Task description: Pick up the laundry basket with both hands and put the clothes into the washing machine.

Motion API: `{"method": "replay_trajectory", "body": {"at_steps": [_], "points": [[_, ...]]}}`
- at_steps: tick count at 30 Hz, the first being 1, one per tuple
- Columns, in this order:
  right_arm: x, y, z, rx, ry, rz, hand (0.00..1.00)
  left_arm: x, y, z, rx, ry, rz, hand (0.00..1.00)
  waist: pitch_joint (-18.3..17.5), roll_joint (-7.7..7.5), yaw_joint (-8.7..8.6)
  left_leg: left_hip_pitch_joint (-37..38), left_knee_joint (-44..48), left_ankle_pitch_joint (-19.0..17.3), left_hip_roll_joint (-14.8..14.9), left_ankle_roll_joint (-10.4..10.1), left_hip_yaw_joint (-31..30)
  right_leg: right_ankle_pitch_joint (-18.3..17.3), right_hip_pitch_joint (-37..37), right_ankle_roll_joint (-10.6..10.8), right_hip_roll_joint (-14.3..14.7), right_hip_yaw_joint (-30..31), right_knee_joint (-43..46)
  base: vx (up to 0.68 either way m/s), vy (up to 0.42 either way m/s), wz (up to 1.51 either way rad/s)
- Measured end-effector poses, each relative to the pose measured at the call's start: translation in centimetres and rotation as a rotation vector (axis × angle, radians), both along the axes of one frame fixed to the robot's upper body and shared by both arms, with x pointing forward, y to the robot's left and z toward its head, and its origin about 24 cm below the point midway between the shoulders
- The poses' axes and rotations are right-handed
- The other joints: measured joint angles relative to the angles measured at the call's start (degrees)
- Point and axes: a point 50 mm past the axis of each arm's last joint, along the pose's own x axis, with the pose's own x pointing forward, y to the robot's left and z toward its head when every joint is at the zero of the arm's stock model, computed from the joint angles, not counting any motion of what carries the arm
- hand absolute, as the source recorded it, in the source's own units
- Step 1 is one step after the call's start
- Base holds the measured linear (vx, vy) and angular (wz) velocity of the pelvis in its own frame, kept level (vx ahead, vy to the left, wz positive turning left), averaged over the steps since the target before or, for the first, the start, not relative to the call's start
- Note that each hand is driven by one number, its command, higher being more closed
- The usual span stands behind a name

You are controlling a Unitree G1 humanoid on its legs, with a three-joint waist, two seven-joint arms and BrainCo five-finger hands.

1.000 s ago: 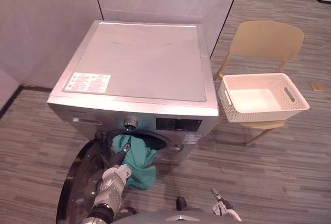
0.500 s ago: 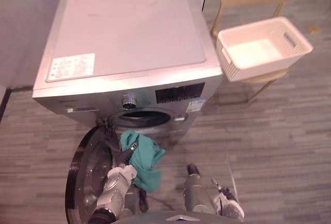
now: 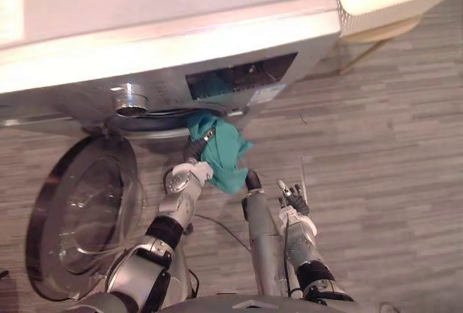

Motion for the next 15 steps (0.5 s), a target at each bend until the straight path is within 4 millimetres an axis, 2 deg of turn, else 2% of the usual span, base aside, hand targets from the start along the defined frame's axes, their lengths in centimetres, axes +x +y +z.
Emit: {"method": "replay_trajectory", "body": {"at_steps": [2, 3, 5, 6, 11, 13, 15], "points": [[0.4, -0.1, 0.7, 0.009, -0.044, -0.02, 0.0, 0.8, 0.9, 1.0, -0.027, -0.015, 0.056, 1.0, 0.59, -0.63, 0.22, -2.83, 2.66, -1.02, 1.84, -0.28, -0.13, 0.01, -2.8, 0.0, 1.73, 0.09, 1.31, -0.02, -0.046, -0.35], [0.6, -0.3, 1.2, 0.009, -0.07, -0.029, 0.0, 1.6, 2.0, 2.0, -0.039, -0.033, 0.102, 1.0, 1.36, -0.95, 0.16, -4.29, 4.15, -1.68, 2.9, -0.49, -0.23, 0.01, -4.13, 0.01, 2.74, 0.22, 2.08, 0.01, -0.018, -0.35], [0.8, -0.4, 1.8, 0.007, -0.1, -0.035, 0.0, 2.7, 3.6, 3.9, -0.055, -0.08, 0.16, 1.0, 2.68, -1.71, 0.07, -6.39, 6.19, -2.51, 4.51, -0.51, -0.2, 0.04, -6.18, 0.02, 4.26, 0.56, 3.03, 0.01, -0.007, -0.35], [0.6, -0.7, 1.9, 0.002, -0.112, -0.049, 0.0, 3.7, 4.9, 5.7, -0.062, -0.119, 0.207, 1.0, 3.2, -2.04, -0.02, -8.4, 7.29, -2.79, 5.19, -0.57, -0.41, 0.08, -8.0, 0.05, 4.91, 0.55, 3.48, 0.0, 0.017, -0.23], [0.0, -0.9, 1.6, 0.004, -0.102, -0.063, 0.0, 5.6, 8.4, 10.9, -0.161, -0.231, 0.334, 1.0, 5.11, -2.43, -0.5, -13.08, 8.99, -3.1, 6.03, -0.56, -2.07, 0.11, -11.42, 0.04, 5.46, -0.56, 4.01, 0.01, 0.027, -0.02], [-0.3, -0.9, 1.3, 0.011, -0.097, -0.07, 0.0, 6.0, 9.1, 12.7, -0.196, -0.277, 0.358, 1.0, 5.72, -2.71, -0.22, -14.17, 9.46, -3.1, 6.39, -0.54, -2.28, 0.12, -12.14, 0.05, 5.66, -0.87, 3.88, 0.02, 0.048, 0.01], [-0.4, -0.8, 1.2, 0.026, -0.103, -0.085, 0.0, 6.4, 10.2, 15.9, -0.249, -0.353, 0.396, 1.0, 5.76, -2.8, 0.09, -16.45, 9.73, -3.12, 6.68, -0.51, -2.65, 0.74, -13.86, 0.23, 5.93, -1.01, 3.22, 0.02, 0.053, -0.07]]}}
